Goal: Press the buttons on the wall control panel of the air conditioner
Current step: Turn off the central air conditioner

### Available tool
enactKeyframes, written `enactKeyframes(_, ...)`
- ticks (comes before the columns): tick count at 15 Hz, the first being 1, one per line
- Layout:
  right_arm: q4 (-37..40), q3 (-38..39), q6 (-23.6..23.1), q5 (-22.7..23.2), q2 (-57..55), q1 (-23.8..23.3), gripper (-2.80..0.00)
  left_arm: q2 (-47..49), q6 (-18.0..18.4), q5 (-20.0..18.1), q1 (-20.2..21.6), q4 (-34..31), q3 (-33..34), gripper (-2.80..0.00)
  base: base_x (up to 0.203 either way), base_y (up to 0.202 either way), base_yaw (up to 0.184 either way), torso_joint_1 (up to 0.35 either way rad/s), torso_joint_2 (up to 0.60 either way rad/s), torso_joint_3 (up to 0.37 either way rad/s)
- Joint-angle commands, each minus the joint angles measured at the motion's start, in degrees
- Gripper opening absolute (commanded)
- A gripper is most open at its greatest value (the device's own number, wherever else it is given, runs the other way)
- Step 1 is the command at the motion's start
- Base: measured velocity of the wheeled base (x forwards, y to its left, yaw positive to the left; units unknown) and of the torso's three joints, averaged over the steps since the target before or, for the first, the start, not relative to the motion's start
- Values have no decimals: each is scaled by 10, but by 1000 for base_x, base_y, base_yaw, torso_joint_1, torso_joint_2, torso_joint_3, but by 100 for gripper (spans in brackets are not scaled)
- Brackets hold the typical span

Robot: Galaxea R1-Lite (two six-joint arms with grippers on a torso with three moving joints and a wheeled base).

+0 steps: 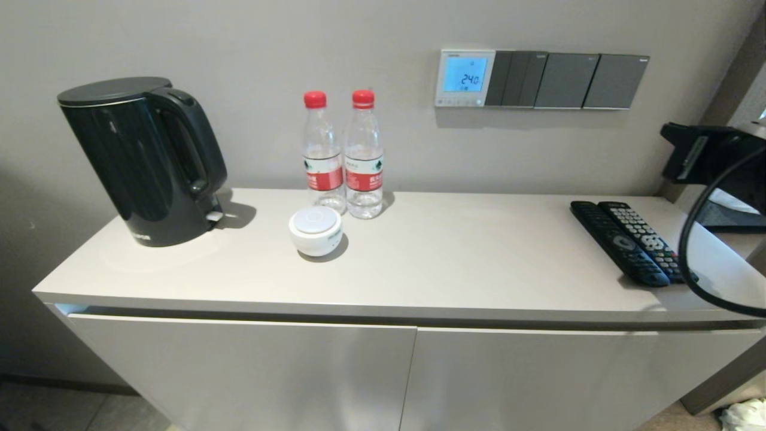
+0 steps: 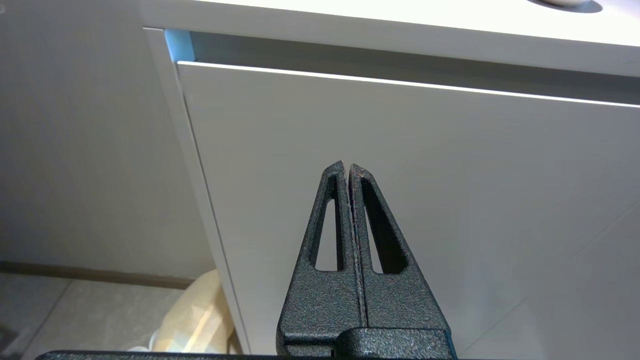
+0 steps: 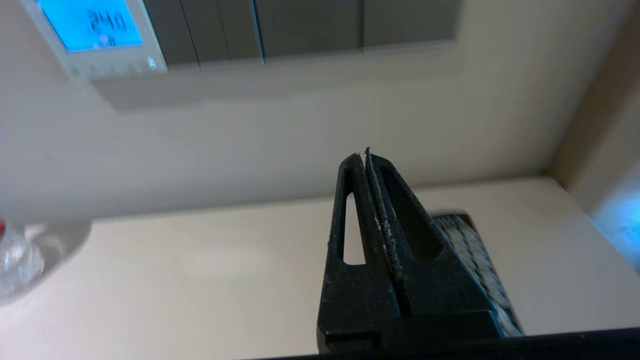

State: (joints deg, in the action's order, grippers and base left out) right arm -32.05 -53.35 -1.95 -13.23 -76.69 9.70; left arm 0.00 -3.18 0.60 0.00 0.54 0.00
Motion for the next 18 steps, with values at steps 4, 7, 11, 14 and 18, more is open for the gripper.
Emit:
enactKeyframes(4, -92, -103, 7, -16, -161, 30, -280, 0, -1, 0, 0, 0, 0, -280, 0, 0, 0, 0, 0, 0)
enactKeyframes(7, -143, -151, 14, -20, -212, 51, -280, 0, 0, 0, 0, 0, 0, -280, 0, 0, 0, 0, 0, 0)
enactKeyframes(11, -149, -179, 51, -20, -237, 77, -280, 0, -1, 0, 0, 1, 0, -280, 0, 0, 0, 0, 0, 0)
enactKeyframes(14, -212, -193, 54, -23, -280, 77, -280, 0, -1, 0, 0, 0, 0, -280, 0, 0, 0, 0, 0, 0)
enactKeyframes(18, -239, -226, 51, -24, -320, 85, -280, 0, 0, 0, 0, 0, 0, -280, 0, 0, 0, 0, 0, 0)
